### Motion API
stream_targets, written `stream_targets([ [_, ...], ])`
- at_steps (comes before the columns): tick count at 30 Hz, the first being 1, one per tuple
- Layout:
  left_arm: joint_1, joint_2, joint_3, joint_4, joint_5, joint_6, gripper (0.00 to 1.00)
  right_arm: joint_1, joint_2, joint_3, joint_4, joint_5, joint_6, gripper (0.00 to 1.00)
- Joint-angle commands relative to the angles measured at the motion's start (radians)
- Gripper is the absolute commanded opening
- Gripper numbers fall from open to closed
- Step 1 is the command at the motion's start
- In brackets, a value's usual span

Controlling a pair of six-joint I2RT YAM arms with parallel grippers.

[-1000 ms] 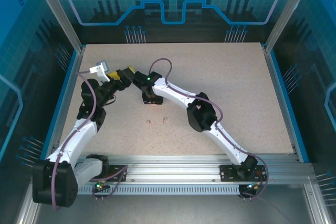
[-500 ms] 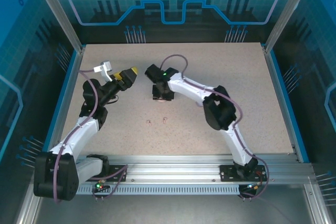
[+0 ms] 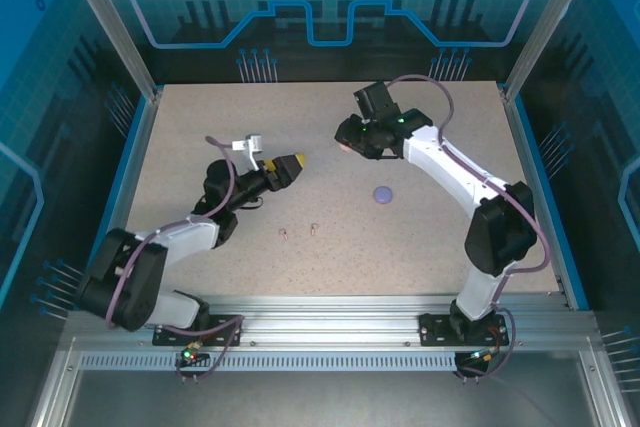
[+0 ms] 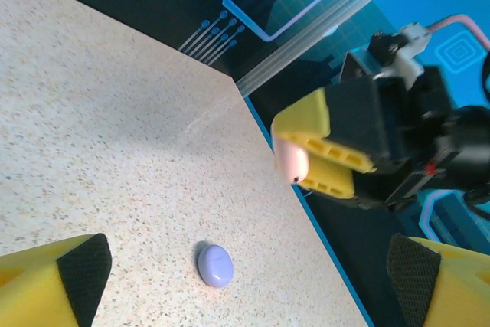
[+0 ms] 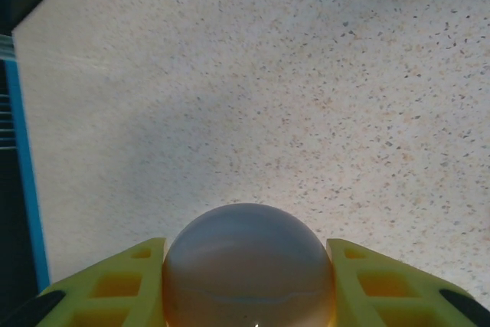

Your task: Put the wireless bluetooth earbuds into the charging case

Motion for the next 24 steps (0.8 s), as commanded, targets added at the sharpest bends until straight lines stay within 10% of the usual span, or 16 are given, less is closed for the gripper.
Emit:
stream_targets([
  [1, -0.043, 0.086, -0.005, 0.253, -0.059, -0.029, 0.93, 0.008, -0.051, -0.047, 0.078, -0.037, 0.117, 0.32],
  [24, -0.178, 0.334, 0.129, 0.463, -0.154, 0.033, 0.62, 0.092, -0.066, -0.1, 0.179, 0.028, 0.321, 0.32],
])
